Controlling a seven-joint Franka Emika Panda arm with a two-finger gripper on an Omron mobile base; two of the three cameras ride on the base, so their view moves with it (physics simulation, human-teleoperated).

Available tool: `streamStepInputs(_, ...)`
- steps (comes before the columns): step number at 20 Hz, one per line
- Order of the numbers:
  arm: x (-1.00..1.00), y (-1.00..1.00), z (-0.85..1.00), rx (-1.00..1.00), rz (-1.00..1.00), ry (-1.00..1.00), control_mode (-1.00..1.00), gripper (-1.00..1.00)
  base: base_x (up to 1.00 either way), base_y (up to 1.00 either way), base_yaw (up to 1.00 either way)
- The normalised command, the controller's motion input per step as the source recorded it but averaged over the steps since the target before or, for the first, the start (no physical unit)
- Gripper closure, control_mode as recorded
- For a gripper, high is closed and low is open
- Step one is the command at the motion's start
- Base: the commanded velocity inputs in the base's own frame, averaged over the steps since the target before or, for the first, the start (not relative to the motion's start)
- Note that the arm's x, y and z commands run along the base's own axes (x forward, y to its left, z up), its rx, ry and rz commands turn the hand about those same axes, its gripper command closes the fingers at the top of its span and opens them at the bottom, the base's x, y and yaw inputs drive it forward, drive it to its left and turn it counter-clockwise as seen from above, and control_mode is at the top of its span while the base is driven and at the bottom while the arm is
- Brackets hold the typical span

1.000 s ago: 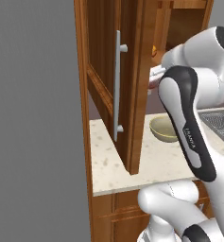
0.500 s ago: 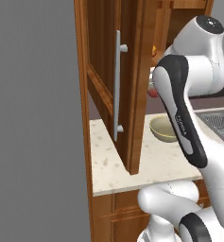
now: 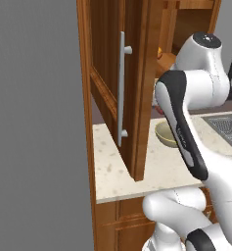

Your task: Pick the peachs from the cabinet and place them in one bowl. Pick the squash from the sink and place it in the other bowl.

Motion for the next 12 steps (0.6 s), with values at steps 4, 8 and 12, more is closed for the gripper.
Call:
streamStepInputs(4,-0.08,-0.14,-0.56,0.00,-0.10,0.00,-1.00,1.00,0.00,0.00,0.00)
streamStepInputs(8,0.00,-0.13,-0.49,0.00,-0.07,0.00,-1.00,1.00,0.00,0.00,0.00)
streamStepInputs(12,0.00,-0.16,-0.53,0.00,-0.04,0.00,-1.00,1.00,0.00,0.00,0.00)
